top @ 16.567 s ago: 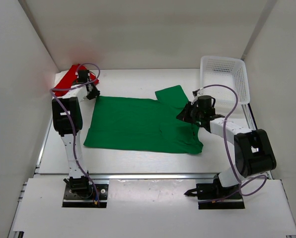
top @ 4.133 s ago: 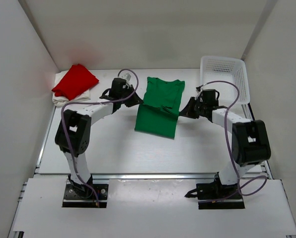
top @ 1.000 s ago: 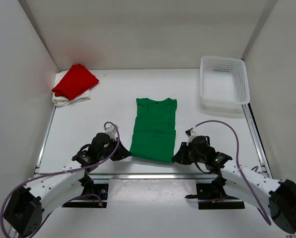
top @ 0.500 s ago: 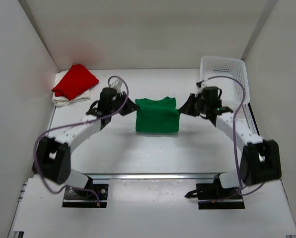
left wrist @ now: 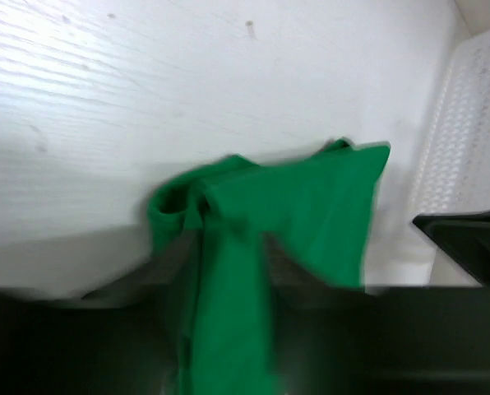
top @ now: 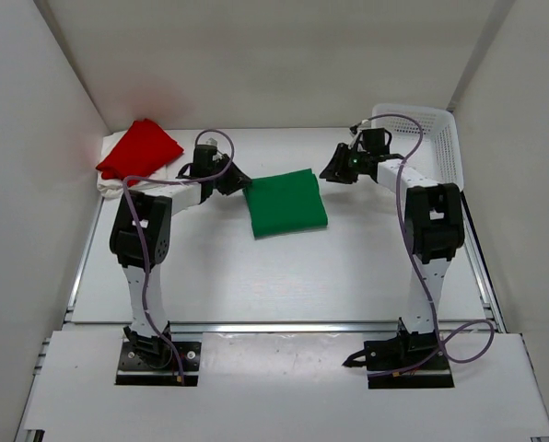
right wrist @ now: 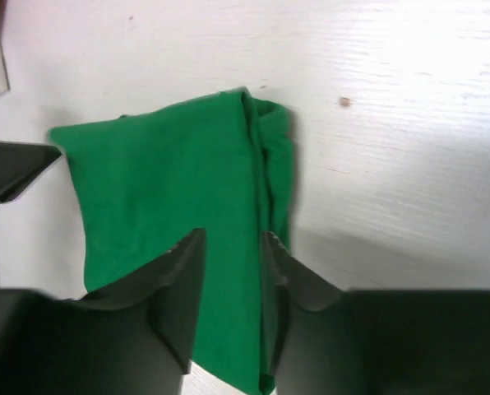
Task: Fold and stack the t-shirts
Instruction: Fold the long partially folded tshirt into a neat square, then put the neatly folded tshirt into the corner of the board with the left arm
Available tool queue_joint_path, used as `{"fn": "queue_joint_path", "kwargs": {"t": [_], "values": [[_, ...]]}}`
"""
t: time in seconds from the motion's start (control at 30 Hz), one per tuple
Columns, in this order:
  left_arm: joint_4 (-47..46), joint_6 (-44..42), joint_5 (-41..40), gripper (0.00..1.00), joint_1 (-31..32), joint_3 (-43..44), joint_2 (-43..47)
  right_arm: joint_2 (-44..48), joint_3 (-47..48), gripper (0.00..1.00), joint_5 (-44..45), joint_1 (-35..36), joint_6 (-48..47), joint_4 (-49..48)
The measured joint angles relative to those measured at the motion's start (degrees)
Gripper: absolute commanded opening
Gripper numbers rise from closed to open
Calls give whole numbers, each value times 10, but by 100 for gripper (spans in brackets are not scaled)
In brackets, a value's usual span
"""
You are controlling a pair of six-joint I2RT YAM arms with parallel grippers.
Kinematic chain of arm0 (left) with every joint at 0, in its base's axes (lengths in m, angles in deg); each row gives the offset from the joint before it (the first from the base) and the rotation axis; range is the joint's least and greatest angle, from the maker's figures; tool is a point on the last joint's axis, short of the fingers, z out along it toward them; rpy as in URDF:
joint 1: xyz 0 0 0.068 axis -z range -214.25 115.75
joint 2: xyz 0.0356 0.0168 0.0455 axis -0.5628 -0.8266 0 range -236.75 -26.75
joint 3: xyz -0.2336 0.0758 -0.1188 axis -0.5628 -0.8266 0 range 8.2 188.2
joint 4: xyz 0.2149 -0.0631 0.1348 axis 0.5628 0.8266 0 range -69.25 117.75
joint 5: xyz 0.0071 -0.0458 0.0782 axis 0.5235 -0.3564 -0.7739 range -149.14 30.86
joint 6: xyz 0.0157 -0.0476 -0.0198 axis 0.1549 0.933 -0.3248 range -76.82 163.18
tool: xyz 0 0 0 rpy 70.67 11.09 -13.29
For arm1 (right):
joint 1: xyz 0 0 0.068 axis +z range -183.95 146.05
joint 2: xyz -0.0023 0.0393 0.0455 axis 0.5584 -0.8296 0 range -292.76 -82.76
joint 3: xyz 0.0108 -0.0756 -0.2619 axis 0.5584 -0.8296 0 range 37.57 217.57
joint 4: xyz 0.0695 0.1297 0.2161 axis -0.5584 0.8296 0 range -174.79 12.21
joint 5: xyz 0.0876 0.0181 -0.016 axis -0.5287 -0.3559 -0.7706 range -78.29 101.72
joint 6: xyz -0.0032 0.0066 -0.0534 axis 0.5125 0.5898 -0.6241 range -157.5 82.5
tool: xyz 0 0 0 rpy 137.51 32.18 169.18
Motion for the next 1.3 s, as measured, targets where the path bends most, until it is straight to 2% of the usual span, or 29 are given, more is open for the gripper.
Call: {"fn": "queue_joint_path", "kwargs": {"t": [0.07, 0.13, 0.2, 0.27, 0.33, 0.37, 0.43, 0.47, 0.5, 0.53, 0.63, 0.83, 0.93, 1.0, 1.1, 1.13, 1.2, 1.3], "values": [[-3, 14, 5, 99, -11, 0, -13, -7, 6, 45, 3, -2, -3, 10], [-5, 19, 8, 99, -20, 0, -14, -1, 2, 45, 11, -2, -5, 16], [-16, 21, 7, 99, -26, -4, -7, 23, -23, 31, 20, -1, -6, 6], [-26, 17, 2, 99, -27, -17, 13, 67, -75, 11, 24, 3, -4, -13], [-33, 7, -4, 96, -14, -32, 41, 106, -121, 3, 25, 16, -1, -26], [-36, 1, -5, 90, -3, -39, 54, 121, -141, 1, 24, 25, 0, -37], [-61, -5, -3, 54, 30, -63, 82, 133, -173, 0, 22, 43, 4, -59], [-74, -6, -2, 42, 48, -79, 93, 134, -185, 0, 20, 51, 6, -72], [-86, -10, 0, 27, 65, -96, 102, 131, -199, 0, 17, 58, 9, -84], [-96, -10, 4, 19, 81, -111, 106, 127, -211, 0, 15, 64, 10, -88], [-120, -10, 19, 13, 111, -165, 102, 108, -243, 1, 16, 65, 14, -101], [-193, 26, 37, 14, 98, -308, 103, 109, -316, 0, 3, 54, 28, -156], [-205, 26, 40, 23, 95, -350, 140, 125, -346, 0, 2, 54, 33, -182], [-203, 21, 41, 43, 92, -379, 174, 141, -368, 8, 2, 54, 35, -191], [-190, 11, 37, 57, 83, -407, 234, 172, -393, 35, 2, 55, 38, -189], [-188, 8, 35, 62, 77, -411, 253, 186, -399, 38, 3, 55, 39, -189], [-192, 2, 30, 70, 62, -413, 275, 215, -409, 50, 6, 58, 41, -190], [-195, -6, 26, 76, 42, -408, 269, 267, -431, 56, 12, 63, 42, -199]]}}
